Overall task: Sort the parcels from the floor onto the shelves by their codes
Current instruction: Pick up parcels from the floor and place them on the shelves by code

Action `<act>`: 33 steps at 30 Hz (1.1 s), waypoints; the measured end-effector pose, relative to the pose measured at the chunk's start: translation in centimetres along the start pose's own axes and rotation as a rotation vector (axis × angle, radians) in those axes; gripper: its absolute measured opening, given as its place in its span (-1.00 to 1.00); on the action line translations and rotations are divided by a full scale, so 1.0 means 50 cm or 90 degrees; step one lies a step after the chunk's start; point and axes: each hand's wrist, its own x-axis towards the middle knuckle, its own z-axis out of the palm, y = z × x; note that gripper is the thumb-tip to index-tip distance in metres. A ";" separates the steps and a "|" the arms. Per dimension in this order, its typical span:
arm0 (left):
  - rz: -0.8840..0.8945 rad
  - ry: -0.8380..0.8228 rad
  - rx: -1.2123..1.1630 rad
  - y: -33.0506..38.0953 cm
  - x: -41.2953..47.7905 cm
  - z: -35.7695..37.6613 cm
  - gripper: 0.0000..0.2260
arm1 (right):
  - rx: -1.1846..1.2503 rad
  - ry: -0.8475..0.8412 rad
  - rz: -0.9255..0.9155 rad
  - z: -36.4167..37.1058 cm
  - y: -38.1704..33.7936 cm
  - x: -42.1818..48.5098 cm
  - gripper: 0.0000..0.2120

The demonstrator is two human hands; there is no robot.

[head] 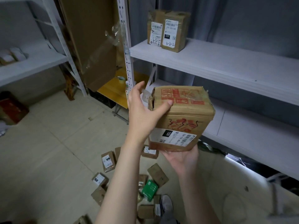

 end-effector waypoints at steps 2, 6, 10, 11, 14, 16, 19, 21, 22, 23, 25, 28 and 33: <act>-0.066 -0.057 -0.057 -0.003 -0.001 -0.014 -0.06 | -0.038 0.018 -0.005 0.010 -0.006 -0.011 -0.41; -0.090 -0.119 -0.145 -0.020 -0.006 -0.038 0.02 | -0.185 0.062 0.005 0.020 -0.020 -0.021 -0.43; -0.059 -0.131 -0.167 -0.038 -0.007 -0.065 0.02 | -0.309 0.086 -0.021 0.034 -0.035 -0.034 -0.46; -0.055 -0.130 -0.166 -0.043 -0.006 -0.072 0.02 | -0.332 0.093 -0.032 0.040 -0.039 -0.037 -0.49; -0.062 -0.092 -0.170 -0.052 -0.004 -0.089 -0.04 | -0.406 0.132 -0.071 0.058 -0.049 -0.039 -0.60; -0.074 -0.061 -0.172 -0.054 -0.002 -0.102 -0.06 | -0.469 0.166 -0.110 0.064 -0.057 -0.037 -0.67; -0.083 -0.062 -0.133 -0.062 0.001 -0.123 -0.06 | -0.565 0.167 -0.207 0.067 -0.075 -0.038 -0.55; -0.092 -0.080 -0.096 -0.076 0.000 -0.134 -0.09 | -0.590 0.104 -0.252 0.082 -0.081 -0.043 -0.46; -0.099 -0.094 -0.091 -0.083 -0.002 -0.139 -0.12 | -0.602 0.062 -0.259 0.093 -0.083 -0.047 -0.39; -0.106 -0.111 -0.099 -0.088 -0.003 -0.143 -0.14 | -0.616 0.021 -0.261 0.101 -0.083 -0.049 -0.31; -0.123 -0.145 -0.138 -0.095 -0.005 -0.153 -0.16 | -0.618 -0.058 -0.254 0.114 -0.081 -0.051 -0.16; -0.137 -0.197 -0.152 -0.099 -0.005 -0.172 -0.18 | -0.589 -0.141 -0.212 0.117 -0.082 -0.055 0.00; -0.136 -0.239 -0.141 -0.109 0.003 -0.181 -0.20 | -0.638 -0.243 -0.143 0.127 -0.091 -0.048 0.11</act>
